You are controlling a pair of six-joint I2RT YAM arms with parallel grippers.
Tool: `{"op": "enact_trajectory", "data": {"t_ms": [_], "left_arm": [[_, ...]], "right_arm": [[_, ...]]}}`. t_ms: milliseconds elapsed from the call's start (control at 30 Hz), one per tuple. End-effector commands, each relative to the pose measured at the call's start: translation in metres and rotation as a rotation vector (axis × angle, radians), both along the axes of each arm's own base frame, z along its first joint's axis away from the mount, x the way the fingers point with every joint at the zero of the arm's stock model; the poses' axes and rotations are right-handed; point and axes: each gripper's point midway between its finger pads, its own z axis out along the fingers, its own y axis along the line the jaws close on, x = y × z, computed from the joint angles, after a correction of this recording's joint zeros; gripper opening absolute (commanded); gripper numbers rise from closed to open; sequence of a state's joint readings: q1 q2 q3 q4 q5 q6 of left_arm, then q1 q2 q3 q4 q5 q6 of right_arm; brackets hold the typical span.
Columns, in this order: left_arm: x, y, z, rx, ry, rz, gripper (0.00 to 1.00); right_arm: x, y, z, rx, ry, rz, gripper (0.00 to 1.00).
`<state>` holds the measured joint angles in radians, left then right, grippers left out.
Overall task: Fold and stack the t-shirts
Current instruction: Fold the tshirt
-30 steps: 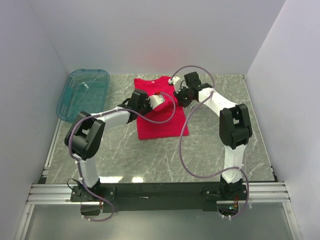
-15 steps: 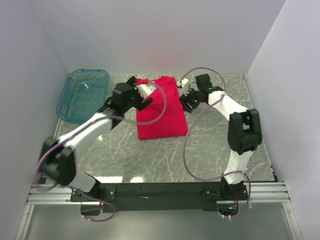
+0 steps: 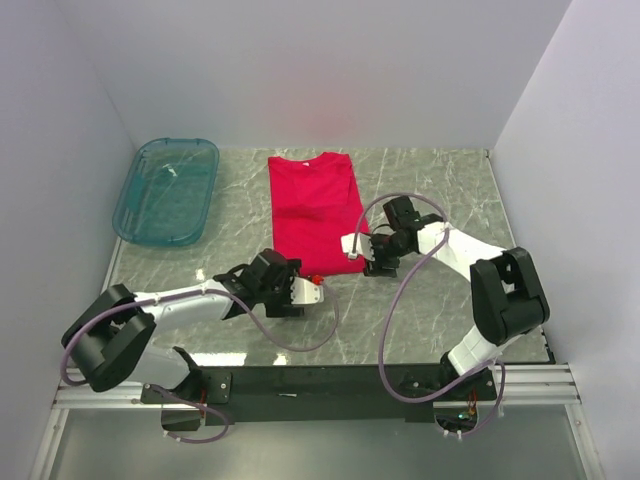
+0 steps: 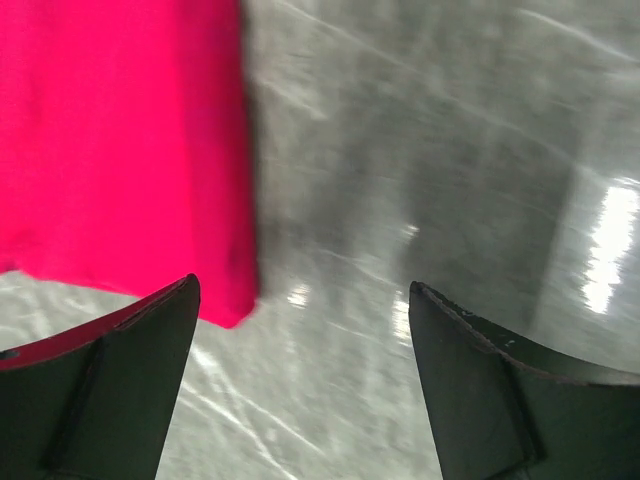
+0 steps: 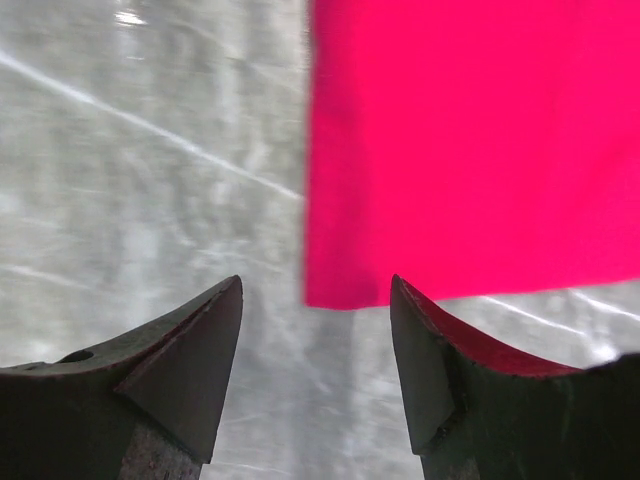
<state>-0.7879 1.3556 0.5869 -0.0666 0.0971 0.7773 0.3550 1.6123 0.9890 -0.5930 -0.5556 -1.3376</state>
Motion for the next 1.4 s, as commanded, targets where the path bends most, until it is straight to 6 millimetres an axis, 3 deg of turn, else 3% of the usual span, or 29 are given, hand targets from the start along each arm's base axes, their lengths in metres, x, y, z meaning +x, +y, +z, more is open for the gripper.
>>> {"op": "enact_trajectory", "data": {"t_ms": [0, 267, 433, 600, 733, 900, 1000, 1100, 1133, 1233, 1367], "left_arm": [[0.03, -0.016, 0.027, -0.058, -0.146, 0.014, 0.9], [0.048, -0.013, 0.013, -0.016, -0.175, 0.039, 0.86], [0.063, -0.007, 0.008, -0.018, -0.174, 0.082, 0.78], [0.076, 0.001, 0.006, -0.029, -0.19, 0.125, 0.56], [0.077, 0.004, 0.001, -0.029, -0.182, 0.136, 0.42], [0.072, 0.002, -0.002, -0.041, -0.162, 0.128, 0.15], [0.071, 0.003, -0.001, -0.051, -0.163, 0.13, 0.05], [0.067, 0.001, 0.002, -0.065, -0.151, 0.123, 0.01], [0.065, -0.001, 0.005, -0.082, -0.148, 0.115, 0.01], [0.054, -0.005, 0.009, -0.104, -0.13, 0.088, 0.01], [0.025, -0.016, 0.012, -0.118, -0.076, 0.01, 0.01]], "right_arm": [[0.025, 0.009, 0.003, -0.03, -0.136, 0.009, 0.67], [0.036, 0.013, -0.006, -0.068, -0.14, -0.037, 0.67], [0.038, 0.012, -0.009, -0.077, -0.125, -0.053, 0.67], [0.041, 0.011, -0.013, -0.084, -0.12, -0.069, 0.66], [0.041, 0.013, -0.014, -0.082, -0.106, -0.071, 0.65], [0.044, 0.012, -0.017, -0.098, -0.106, -0.084, 0.63], [0.044, 0.011, -0.021, -0.106, -0.098, -0.092, 0.58], [0.042, 0.011, -0.024, -0.112, -0.081, -0.097, 0.42], [0.041, 0.011, -0.025, -0.113, -0.076, -0.097, 0.29], [0.034, 0.01, -0.021, -0.106, -0.064, -0.09, 0.07], [0.002, 0.006, -0.005, -0.063, 0.011, -0.054, 0.0]]}}
